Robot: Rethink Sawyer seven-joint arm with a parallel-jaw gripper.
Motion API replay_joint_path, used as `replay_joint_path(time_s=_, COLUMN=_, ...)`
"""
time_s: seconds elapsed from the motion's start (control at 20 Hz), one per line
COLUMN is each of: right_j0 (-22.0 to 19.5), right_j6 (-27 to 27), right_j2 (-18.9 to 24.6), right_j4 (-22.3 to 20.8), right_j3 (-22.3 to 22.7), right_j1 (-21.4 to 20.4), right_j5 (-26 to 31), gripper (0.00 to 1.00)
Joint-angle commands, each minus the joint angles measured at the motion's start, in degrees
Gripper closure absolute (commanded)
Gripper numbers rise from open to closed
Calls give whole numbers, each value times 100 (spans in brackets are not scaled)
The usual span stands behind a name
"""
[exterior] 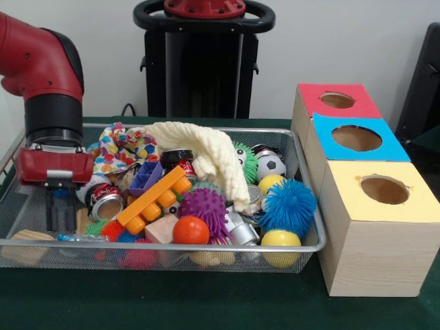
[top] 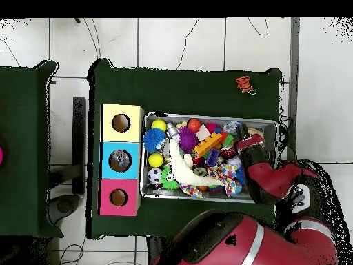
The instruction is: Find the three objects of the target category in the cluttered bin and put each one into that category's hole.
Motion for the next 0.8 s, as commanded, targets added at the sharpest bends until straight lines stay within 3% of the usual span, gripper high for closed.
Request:
replay_joint_path(time_s=0.05, right_j0=87, right_j6=192, right_j2=329, right_j4=160, right_j3=-174, right_j1=291, right_j5=382, gripper=0)
replay_joint_path(time_s=0.45, right_j0=28, right_j6=-260, right_j2=308, right_j4=441, right_j3=-136, right_j1=296, right_j5=65, gripper=0)
replay_joint_path(time_s=0.8, right_j0=54, right_j6=-329, right_j2=233, right_j4=609, right_j3=-67, right_j1=241, right_j5=5, gripper=0)
